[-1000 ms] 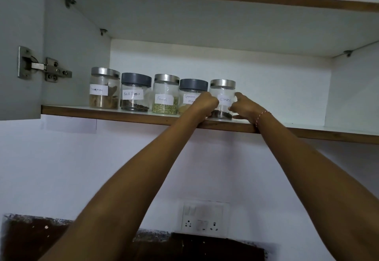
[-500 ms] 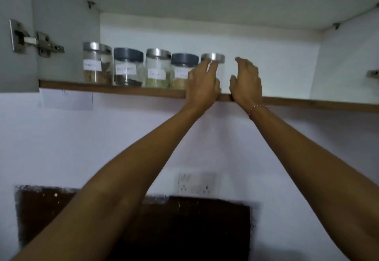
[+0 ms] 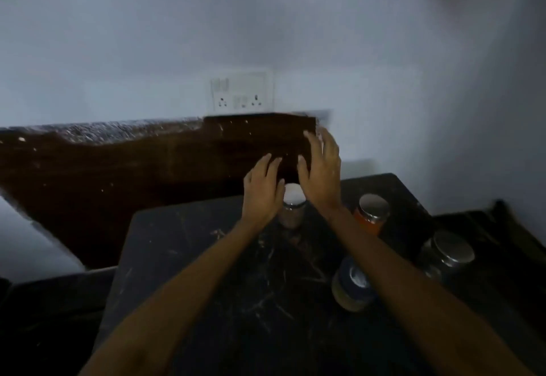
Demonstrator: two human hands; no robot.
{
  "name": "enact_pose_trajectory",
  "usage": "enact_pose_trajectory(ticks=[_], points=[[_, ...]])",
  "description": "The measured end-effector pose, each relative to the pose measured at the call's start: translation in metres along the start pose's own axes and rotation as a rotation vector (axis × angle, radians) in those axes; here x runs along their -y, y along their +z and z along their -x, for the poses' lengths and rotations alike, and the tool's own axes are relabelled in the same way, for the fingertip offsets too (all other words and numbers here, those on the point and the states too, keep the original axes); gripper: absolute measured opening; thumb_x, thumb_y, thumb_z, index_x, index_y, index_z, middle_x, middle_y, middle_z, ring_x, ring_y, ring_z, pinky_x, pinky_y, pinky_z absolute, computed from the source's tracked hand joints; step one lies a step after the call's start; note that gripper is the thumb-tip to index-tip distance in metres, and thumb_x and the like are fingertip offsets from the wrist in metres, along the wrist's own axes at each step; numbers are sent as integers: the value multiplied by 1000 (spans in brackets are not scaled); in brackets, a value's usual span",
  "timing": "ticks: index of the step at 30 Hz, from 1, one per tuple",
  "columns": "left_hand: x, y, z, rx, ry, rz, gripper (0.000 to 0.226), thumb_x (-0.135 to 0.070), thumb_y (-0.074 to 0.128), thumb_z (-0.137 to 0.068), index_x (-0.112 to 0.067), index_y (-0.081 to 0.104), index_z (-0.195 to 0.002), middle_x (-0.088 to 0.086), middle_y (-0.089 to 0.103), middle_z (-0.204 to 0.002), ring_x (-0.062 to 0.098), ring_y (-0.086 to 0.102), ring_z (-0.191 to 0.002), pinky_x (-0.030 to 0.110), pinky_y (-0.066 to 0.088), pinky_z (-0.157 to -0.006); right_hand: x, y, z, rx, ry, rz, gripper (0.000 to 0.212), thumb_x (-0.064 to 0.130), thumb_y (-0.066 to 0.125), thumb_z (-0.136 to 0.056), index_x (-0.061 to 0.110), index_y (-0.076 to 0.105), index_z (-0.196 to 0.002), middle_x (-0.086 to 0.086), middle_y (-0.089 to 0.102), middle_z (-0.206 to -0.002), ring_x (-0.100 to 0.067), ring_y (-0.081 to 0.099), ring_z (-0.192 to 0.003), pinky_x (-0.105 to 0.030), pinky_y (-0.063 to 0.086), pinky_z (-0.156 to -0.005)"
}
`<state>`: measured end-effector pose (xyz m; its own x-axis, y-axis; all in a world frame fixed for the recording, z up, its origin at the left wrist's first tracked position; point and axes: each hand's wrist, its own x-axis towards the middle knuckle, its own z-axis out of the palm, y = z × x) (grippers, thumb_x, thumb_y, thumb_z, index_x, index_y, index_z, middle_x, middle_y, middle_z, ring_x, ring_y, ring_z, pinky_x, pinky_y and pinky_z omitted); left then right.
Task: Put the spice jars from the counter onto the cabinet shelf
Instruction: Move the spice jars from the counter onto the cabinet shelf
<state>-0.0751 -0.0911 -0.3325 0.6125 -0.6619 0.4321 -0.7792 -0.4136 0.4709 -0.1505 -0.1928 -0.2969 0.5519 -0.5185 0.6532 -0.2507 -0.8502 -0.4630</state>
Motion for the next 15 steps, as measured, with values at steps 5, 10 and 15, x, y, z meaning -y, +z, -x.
enact_pose_trajectory(ticks=[5, 10, 15], points=[[-26, 72, 94, 363, 5, 216, 55, -26, 49, -92, -16, 31, -143, 7, 28, -153, 20, 27, -141, 40, 26, -116, -65, -21, 115, 248, 122, 289, 47, 24, 55, -89, 11, 45, -133, -17, 40, -144, -31, 37, -135, -35, 18, -111], [-61, 125, 171, 745, 77, 343, 99, -37, 65, -80, -18, -5, -149, 4, -4, -159, 15, 10, -145, 29, 13, -113, -102, -63, 204, 435, 211, 332, 43, 27, 55, -89, 10, 51, -128, -19, 40, -143, -34, 39, -133, -47, 35, -107], [-77, 139, 169, 690, -158, 542, 113, -30, 77, -72, -13, -5, -149, 5, 16, -157, 16, 23, -142, 24, 20, -113, -117, -76, 221, 523, 520, 40, 62, 34, 54, -90, 13, 29, -142, -10, 26, -150, -24, 32, -136, -26, 26, -107]])
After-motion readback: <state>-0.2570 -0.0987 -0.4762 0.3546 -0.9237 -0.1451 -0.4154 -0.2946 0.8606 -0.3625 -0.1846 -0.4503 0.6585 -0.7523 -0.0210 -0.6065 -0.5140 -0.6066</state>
